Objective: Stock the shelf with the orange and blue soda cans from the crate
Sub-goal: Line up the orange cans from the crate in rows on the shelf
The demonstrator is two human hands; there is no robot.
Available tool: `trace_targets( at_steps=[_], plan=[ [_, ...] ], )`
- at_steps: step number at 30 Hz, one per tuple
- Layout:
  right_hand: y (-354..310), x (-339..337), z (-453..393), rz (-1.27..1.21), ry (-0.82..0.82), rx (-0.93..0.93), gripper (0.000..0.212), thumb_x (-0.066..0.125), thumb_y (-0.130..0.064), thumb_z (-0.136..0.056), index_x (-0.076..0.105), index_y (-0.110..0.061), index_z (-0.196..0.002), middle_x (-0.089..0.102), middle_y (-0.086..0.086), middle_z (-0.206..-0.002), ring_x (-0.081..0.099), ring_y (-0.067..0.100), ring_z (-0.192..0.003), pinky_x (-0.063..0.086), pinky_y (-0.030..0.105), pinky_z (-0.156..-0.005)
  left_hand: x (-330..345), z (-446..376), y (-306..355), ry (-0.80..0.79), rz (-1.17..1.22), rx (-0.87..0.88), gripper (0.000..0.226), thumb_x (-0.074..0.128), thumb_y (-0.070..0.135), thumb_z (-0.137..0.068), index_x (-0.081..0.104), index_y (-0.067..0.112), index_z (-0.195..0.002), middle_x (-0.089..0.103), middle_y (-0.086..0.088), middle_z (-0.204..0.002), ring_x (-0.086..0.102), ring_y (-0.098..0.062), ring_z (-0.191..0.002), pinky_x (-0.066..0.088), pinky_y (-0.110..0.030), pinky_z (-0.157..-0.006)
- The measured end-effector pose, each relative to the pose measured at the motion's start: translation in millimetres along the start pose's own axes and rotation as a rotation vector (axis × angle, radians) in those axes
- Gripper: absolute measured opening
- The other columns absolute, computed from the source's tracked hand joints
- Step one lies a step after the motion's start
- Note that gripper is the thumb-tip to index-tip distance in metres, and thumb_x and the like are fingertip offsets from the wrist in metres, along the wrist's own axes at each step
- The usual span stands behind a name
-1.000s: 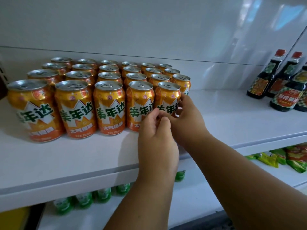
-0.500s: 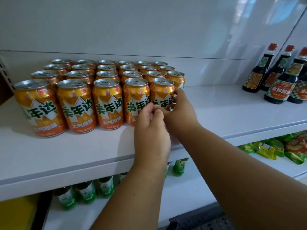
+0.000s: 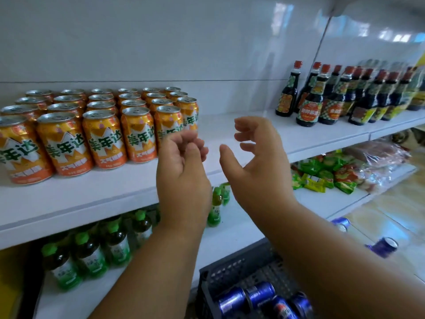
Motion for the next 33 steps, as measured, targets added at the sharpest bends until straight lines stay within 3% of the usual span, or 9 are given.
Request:
trace_targets(
  at_steps=[4,10,14,18,24,29,33],
  plan=[
    [10,-58,35,0.064,0.041,0.049,0.038,0.07,-0.024,-0.088,0.044,-0.037,-0.113,0.054,-0.011,-0.116,0.052,-0.004,-0.104,0.045,0.011,-0.085,26,52,-1,-0.214,-0.036,0.069,0.023,0.045,0.008,-0.1,0.058,0.027,-0.097,0.064,0.01,-0.091,0.064,-0.008,-0.09,0.053,-0.023,-0.082],
    [62,-114,97,0.12,0.117,0.195,0.032,0.07,-0.022,-0.088,0.052,-0.026,-0.114,0.053,-0.006,-0.114,0.052,0.0,-0.099,0.047,0.019,-0.084,64,111,-34,-0.54,-0.209,0.11,0.022,0.05,0.021,-0.093,0.053,0.042,-0.098,0.063,0.011,-0.097,0.062,-0.008,-0.094,0.051,-0.027,-0.085],
    [110,-132,128,0.123,0.11,0.325,0.032,0.07,-0.022,-0.088,0.049,-0.03,-0.112,0.053,-0.005,-0.115,0.051,0.0,-0.098,0.046,0.017,-0.081,82,136,-74,-0.667,-0.309,0.069,0.017,0.05,0.021,-0.092,0.054,0.035,-0.1,0.063,0.009,-0.098,0.062,-0.013,-0.093,0.052,-0.033,-0.085],
    [169,-131,150,0.183,0.065,0.465,0.032,0.07,-0.023,-0.087,0.054,-0.021,-0.116,0.051,-0.007,-0.113,0.051,0.004,-0.097,0.042,0.011,-0.079,100,165,-127,-0.789,-0.433,-0.075,0.012,0.052,0.019,-0.096,0.056,0.027,-0.104,0.064,0.006,-0.102,0.061,-0.011,-0.092,0.051,-0.029,-0.082],
    [267,-102,188,0.261,-0.118,0.759,0.037,0.068,-0.025,-0.089,0.051,-0.023,-0.122,0.051,-0.006,-0.119,0.053,0.007,-0.097,0.049,0.027,-0.08,101,200,-231,-0.943,-0.663,-0.33,0.014,0.052,0.018,-0.098,0.059,0.027,-0.105,0.063,0.01,-0.099,0.059,-0.003,-0.09,0.045,-0.018,-0.073],
    [335,-70,223,0.305,-0.277,0.869,0.041,0.07,-0.027,-0.087,0.052,-0.019,-0.123,0.051,-0.002,-0.122,0.053,0.015,-0.109,0.048,0.033,-0.089,88,220,-312,-0.932,-0.78,-0.499,0.014,0.053,0.018,-0.097,0.059,0.031,-0.098,0.064,0.01,-0.095,0.062,-0.011,-0.087,0.053,-0.033,-0.081],
    [385,-55,245,0.35,-0.357,1.028,0.042,0.069,-0.03,-0.085,0.051,-0.019,-0.121,0.049,0.001,-0.121,0.055,0.021,-0.106,0.05,0.039,-0.087,89,238,-360,-0.931,-0.847,-0.6,0.017,0.052,0.015,-0.095,0.058,0.031,-0.098,0.063,0.01,-0.094,0.06,-0.014,-0.088,0.05,-0.035,-0.087]
  ],
)
Point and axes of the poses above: each hand's wrist, its own z-axis away from the middle knuckle, its own x-axis out of the palm, y = z × x, the point moved 1 cm from there along -z, towards the middle knuckle
